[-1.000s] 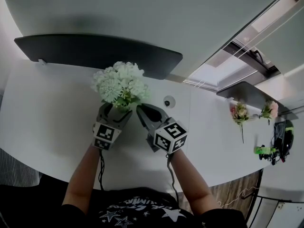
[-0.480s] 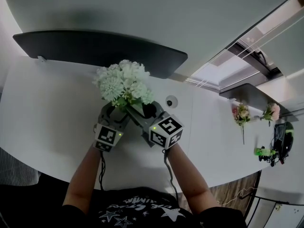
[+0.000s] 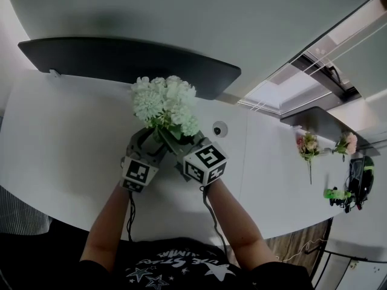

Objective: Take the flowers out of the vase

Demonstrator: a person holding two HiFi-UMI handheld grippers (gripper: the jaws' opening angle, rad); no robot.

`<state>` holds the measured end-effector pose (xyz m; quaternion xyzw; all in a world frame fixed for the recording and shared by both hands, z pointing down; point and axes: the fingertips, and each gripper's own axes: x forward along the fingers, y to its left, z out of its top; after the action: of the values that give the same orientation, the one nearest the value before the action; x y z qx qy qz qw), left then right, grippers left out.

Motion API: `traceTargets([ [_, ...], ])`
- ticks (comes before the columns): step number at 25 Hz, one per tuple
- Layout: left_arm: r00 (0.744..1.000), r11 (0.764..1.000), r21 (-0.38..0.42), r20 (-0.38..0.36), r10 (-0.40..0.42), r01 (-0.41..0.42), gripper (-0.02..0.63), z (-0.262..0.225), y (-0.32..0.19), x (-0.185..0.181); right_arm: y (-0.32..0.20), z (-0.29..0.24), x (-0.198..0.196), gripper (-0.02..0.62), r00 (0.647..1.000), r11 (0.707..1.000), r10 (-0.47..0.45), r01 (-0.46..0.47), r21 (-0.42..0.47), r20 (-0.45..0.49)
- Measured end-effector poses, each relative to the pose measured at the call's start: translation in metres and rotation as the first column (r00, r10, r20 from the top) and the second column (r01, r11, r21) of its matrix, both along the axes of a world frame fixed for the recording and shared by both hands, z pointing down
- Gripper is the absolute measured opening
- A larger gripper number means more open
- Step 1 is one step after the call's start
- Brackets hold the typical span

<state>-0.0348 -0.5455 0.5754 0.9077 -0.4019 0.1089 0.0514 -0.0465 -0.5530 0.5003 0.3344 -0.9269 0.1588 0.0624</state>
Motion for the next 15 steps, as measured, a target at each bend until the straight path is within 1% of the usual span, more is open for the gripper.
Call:
traceTargets([
  [6,1.0,1.0,-0.015,0.007,-0.007,0.008,0.253,0.002,0.005,-0.005,0.004,-0.005,-0.002,0.084,1.0,1.0,-0.002,0.002,0.011,0.01],
  [10,1.0,1.0,-0.014,0.002,-0.009,0.009,0.253,0.004,0.007,-0.005,0.006,-0.019,-0.002,0.078,1.0,0.999,-0.003,0.002,0.044,0.026],
  [15,1.0,1.0,-0.003,0.004,-0.007,0.007,0.253,0.004,0.002,0.0,0.001,-0.046,0.009,0.074,0.998,0.995,0.035,-0.04,0.095,0.058],
])
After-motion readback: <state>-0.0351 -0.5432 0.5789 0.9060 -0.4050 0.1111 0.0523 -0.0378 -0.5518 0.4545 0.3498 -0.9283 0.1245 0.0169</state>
